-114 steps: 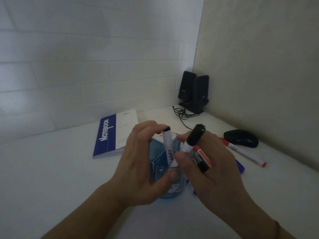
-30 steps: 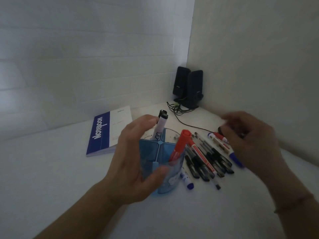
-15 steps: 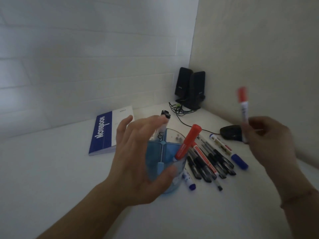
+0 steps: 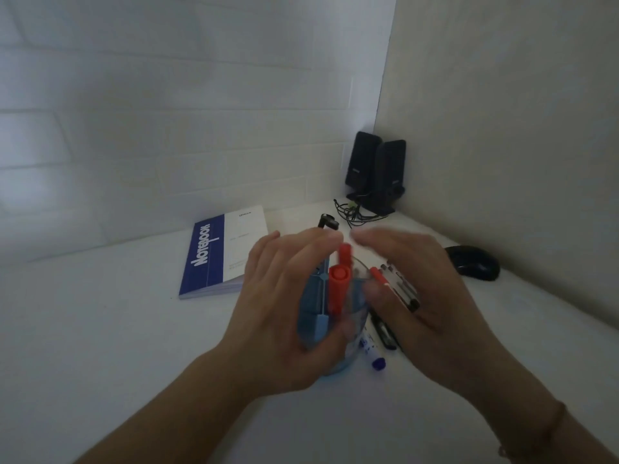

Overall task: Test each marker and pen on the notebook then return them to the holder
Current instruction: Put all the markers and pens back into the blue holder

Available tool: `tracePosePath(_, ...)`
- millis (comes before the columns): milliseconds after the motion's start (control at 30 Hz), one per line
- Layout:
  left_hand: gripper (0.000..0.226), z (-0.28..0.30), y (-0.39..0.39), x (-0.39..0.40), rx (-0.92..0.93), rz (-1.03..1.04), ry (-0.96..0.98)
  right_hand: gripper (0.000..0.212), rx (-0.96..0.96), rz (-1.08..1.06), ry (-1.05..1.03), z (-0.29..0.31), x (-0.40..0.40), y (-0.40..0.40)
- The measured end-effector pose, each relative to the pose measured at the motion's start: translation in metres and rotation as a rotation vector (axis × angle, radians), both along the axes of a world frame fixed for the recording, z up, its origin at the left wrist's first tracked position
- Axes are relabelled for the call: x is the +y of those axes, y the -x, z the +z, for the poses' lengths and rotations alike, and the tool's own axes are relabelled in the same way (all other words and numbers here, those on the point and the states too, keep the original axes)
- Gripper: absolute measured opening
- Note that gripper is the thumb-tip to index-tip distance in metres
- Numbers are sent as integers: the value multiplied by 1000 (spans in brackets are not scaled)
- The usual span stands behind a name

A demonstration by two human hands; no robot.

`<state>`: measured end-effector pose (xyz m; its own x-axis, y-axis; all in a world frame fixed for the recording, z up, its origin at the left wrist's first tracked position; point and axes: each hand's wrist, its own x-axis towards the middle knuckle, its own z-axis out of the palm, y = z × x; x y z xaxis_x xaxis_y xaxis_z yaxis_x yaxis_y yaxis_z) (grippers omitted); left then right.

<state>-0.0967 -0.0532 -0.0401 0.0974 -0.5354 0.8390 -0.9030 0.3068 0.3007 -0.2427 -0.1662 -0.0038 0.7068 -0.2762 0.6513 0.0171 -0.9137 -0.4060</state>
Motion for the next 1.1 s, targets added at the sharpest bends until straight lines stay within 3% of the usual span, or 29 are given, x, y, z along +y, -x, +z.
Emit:
tracePosePath(67, 68, -1, -1, 0, 36, 9, -15, 35, -71, -54, 52, 0, -15, 4)
tracePosePath(133, 67, -2, -1, 0, 55, 26, -25, 26, -83, -182, -123, -3, -37, 10)
tracePosePath(200, 59, -1, 0, 2, 32, 18, -16, 13, 95, -389, -121, -9, -63, 17)
tracePosePath(267, 49, -1, 1, 2, 21, 6, -1, 16, 349, -492, -112, -15, -79, 24)
tracePosePath(367, 44, -1, 1, 1, 34, 11, 12, 13, 471, -453, -162, -17, -74, 21)
tracePosePath(567, 40, -2, -1, 1, 188, 75, 69, 27, 720, -567, 26, -24, -50, 2)
tracePosePath(700, 38, 1, 0, 0, 246, 78, 83, 31, 741, -580, 15, -27, -48, 0)
tracePosePath(867, 34, 0, 0, 2, 193, 54, 101, 28, 798, -588, 58, -26, -41, 2)
tracePosePath(1000, 36, -1, 1, 2, -3, 46, 137, 31, 823, -657, 133, -27, -35, 0)
tracePosePath(1100, 31, -2, 2, 1, -48, 18, 144, 26, 830, -652, 114, -29, -35, 0)
